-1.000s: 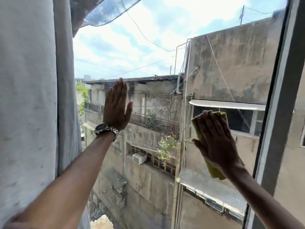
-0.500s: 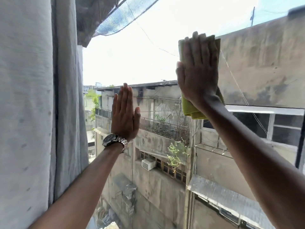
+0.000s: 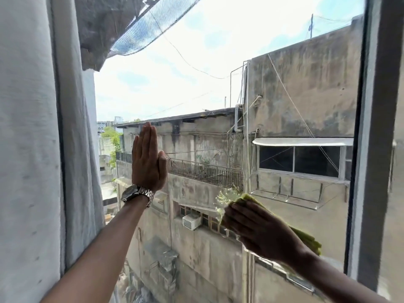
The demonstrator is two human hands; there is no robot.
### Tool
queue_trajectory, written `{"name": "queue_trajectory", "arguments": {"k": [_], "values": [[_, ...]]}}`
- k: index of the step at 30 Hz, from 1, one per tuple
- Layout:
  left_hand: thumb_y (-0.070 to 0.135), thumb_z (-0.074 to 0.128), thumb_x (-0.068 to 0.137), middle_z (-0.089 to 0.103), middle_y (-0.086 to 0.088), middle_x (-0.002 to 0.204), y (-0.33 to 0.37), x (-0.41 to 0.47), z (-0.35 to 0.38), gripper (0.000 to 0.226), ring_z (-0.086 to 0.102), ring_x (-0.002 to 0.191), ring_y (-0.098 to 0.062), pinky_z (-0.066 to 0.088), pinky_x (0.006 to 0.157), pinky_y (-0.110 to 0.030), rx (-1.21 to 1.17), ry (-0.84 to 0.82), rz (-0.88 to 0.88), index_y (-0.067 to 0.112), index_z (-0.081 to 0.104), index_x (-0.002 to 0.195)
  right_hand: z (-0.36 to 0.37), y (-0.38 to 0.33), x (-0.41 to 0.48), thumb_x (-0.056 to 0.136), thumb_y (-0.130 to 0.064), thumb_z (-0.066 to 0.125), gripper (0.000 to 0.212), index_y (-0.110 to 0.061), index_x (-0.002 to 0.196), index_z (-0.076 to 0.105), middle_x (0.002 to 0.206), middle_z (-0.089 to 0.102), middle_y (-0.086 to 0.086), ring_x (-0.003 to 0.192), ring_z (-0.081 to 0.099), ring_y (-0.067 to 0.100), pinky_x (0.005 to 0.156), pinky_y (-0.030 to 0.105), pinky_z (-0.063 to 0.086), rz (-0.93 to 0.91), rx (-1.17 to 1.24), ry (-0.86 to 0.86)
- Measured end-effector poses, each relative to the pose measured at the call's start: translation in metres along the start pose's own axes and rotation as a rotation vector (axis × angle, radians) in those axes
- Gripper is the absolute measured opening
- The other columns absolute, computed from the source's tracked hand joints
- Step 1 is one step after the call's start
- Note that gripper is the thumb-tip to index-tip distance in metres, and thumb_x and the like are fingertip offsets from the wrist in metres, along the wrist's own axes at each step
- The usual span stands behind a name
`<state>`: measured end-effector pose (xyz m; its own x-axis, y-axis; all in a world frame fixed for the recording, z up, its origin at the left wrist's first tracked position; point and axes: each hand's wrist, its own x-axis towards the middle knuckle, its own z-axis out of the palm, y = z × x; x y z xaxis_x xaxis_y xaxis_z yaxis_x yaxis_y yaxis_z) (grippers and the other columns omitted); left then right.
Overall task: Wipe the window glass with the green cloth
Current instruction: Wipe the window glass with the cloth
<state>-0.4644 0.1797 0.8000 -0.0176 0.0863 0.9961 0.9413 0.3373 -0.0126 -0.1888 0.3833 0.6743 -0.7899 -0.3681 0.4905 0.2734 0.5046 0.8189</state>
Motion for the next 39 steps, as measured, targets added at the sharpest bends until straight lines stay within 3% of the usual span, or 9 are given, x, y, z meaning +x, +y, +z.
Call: {"name": "queue_trajectory", "arguments": {"k": [3, 5, 9, 13, 17, 26, 29, 36, 39], "values": [[0.026, 0.026, 0.098, 0.021, -0.022, 0.166, 0.002, 0.000, -0.001, 0.064, 0.019, 0.157, -0.032, 0.020, 0.129, -0.052, 0.011, -0.010, -0.010, -0.004, 0.022, 0.155, -0.006, 0.052, -0.035, 0.106, -0.040, 0.032, 0.060, -0.021, 0.162, 0.019, 0.171, 0.015, 0.007, 0.157, 0.017, 0.027, 0.131, 0.047, 0.001, 0.053, -0.065, -0.025], [0.027, 0.025, 0.099, 0.020, -0.021, 0.166, 0.000, -0.001, 0.000, 0.064, 0.018, 0.157, -0.030, 0.020, 0.129, -0.051, 0.016, -0.005, -0.007, -0.003, 0.021, 0.155, -0.015, 0.094, -0.033, 0.106, -0.041, 0.036, 0.062, -0.022, 0.162, 0.017, 0.172, 0.009, 0.006, 0.157, 0.017, 0.027, 0.131, 0.049, 0.010, 0.189, -0.056, 0.017], [0.029, 0.022, 0.101, 0.020, -0.022, 0.166, -0.002, -0.002, 0.005, 0.064, 0.017, 0.158, -0.030, 0.019, 0.130, -0.050, 0.024, 0.030, 0.006, -0.002, 0.020, 0.156, -0.041, 0.153, 0.018, 0.107, -0.044, 0.037, 0.063, -0.020, 0.162, 0.018, 0.169, 0.022, 0.010, 0.157, 0.020, 0.029, 0.127, 0.054, 0.023, 0.414, -0.045, 0.133], [0.030, 0.022, 0.101, 0.019, -0.021, 0.167, -0.002, -0.001, 0.009, 0.064, 0.016, 0.158, -0.029, 0.019, 0.130, -0.050, 0.031, 0.055, 0.010, -0.002, 0.019, 0.156, -0.056, 0.157, 0.092, 0.108, -0.054, 0.026, 0.066, -0.016, 0.162, 0.020, 0.169, 0.022, 0.013, 0.157, 0.017, 0.030, 0.128, 0.054, 0.020, 0.638, -0.004, 0.218], [0.026, 0.025, 0.099, 0.021, -0.021, 0.166, 0.001, -0.002, 0.008, 0.063, 0.018, 0.158, -0.029, 0.020, 0.130, -0.050, 0.041, 0.061, 0.002, -0.002, 0.022, 0.155, -0.068, 0.149, 0.162, 0.108, -0.053, 0.025, 0.065, -0.013, 0.160, 0.025, 0.168, 0.025, 0.015, 0.156, 0.020, 0.032, 0.128, 0.053, 0.020, 0.707, 0.066, 0.301], [0.022, 0.027, 0.099, 0.025, -0.020, 0.165, 0.003, -0.002, 0.006, 0.061, 0.021, 0.157, -0.028, 0.019, 0.130, -0.048, -0.010, 0.082, -0.035, -0.002, 0.026, 0.154, -0.083, 0.117, 0.260, 0.108, -0.048, 0.023, 0.063, -0.013, 0.160, 0.021, 0.168, 0.023, 0.016, 0.156, 0.018, 0.035, 0.129, 0.053, 0.017, 0.461, 0.121, 0.259], [0.015, 0.030, 0.098, 0.028, -0.022, 0.164, 0.002, -0.004, 0.005, 0.058, 0.024, 0.155, -0.031, 0.019, 0.131, -0.045, -0.022, 0.166, -0.146, -0.005, 0.029, 0.153, -0.078, 0.105, 0.258, 0.107, -0.041, 0.024, 0.061, -0.013, 0.161, 0.020, 0.169, 0.021, 0.015, 0.157, 0.015, 0.035, 0.129, 0.053, 0.016, 0.323, 0.123, 0.206], [0.008, 0.035, 0.096, 0.032, -0.024, 0.161, 0.002, -0.003, -0.001, 0.057, 0.028, 0.153, -0.035, 0.024, 0.128, -0.051, -0.019, 0.167, -0.184, -0.007, 0.032, 0.150, -0.041, 0.023, 0.167, 0.100, -0.032, 0.041, 0.063, -0.014, 0.159, 0.029, 0.165, 0.032, 0.014, 0.155, 0.025, 0.032, 0.129, 0.052, 0.021, 0.051, 0.196, 0.111], [0.009, 0.034, 0.096, 0.031, -0.024, 0.161, 0.001, -0.003, -0.001, 0.057, 0.028, 0.153, -0.035, 0.026, 0.126, -0.052, -0.039, 0.171, -0.177, -0.008, 0.031, 0.150, -0.023, -0.019, 0.098, 0.093, -0.031, 0.046, 0.074, -0.015, 0.161, 0.022, 0.168, 0.026, 0.010, 0.156, 0.022, 0.030, 0.127, 0.051, 0.026, 0.003, 0.286, -0.017]]}}
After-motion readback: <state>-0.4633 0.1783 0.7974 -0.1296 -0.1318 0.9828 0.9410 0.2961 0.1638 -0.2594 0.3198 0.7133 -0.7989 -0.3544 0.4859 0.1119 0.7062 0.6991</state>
